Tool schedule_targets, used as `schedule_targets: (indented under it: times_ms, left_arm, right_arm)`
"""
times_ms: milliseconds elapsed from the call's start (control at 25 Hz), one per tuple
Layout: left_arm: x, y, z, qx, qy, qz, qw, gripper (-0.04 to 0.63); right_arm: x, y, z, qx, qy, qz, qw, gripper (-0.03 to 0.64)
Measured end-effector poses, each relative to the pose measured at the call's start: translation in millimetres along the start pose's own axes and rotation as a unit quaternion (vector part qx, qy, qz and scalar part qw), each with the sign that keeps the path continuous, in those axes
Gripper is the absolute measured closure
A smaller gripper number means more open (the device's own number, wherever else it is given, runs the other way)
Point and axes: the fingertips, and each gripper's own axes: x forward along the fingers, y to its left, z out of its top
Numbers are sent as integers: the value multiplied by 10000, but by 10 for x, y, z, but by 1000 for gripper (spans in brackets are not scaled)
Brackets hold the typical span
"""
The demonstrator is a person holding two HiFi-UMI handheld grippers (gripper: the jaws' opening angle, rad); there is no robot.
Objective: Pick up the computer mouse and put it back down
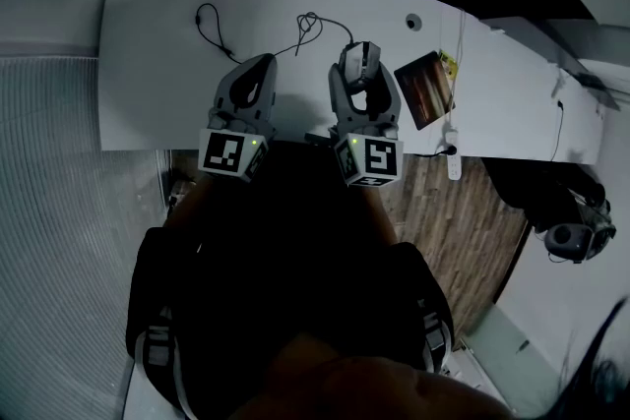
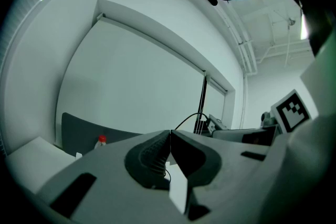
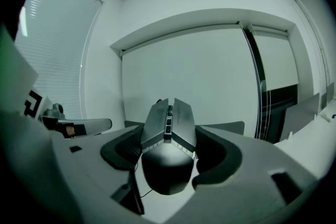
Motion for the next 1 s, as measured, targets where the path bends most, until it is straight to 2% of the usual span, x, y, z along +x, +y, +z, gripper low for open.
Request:
schedule_targets:
  times_ms: [1000]
  left_arm:
    - [215,113,-38,-187,129,130,9997,589]
  right_arm:
    - [452,-247,-374,-34,524,-25,9986,325]
